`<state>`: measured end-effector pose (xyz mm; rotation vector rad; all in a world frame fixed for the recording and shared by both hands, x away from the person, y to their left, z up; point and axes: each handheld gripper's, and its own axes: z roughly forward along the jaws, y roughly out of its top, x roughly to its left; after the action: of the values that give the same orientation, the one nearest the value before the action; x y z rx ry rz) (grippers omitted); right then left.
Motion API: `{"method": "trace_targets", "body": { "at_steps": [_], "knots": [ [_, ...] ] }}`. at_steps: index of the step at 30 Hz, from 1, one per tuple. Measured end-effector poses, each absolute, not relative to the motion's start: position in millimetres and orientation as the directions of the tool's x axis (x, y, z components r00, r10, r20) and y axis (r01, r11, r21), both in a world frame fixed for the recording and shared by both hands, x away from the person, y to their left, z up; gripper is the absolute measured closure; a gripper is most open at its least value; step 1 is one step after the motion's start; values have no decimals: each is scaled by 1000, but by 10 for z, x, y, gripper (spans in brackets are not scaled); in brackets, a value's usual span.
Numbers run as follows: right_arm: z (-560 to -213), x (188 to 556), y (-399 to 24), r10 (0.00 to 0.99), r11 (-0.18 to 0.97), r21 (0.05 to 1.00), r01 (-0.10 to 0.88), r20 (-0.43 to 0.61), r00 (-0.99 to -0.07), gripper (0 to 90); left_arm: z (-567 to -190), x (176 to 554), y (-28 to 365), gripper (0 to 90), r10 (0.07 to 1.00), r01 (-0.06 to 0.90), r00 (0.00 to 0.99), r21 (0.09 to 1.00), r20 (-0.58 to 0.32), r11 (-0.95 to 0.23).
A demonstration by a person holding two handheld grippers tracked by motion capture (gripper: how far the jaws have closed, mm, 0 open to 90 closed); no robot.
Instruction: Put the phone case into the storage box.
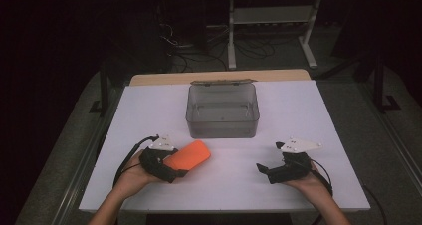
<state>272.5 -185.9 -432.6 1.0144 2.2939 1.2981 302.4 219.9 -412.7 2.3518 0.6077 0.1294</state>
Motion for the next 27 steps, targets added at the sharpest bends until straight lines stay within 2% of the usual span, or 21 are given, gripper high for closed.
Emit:
{"method": "trace_targets", "body": {
  "at_steps": [27],
  "knots": [
    [-4325, 2727, -1865, 716, 334, 840, 427, 68, -695, 0, -3928, 3181, 1907, 151, 363, 308, 929, 675, -64, -670]
  ]
}}
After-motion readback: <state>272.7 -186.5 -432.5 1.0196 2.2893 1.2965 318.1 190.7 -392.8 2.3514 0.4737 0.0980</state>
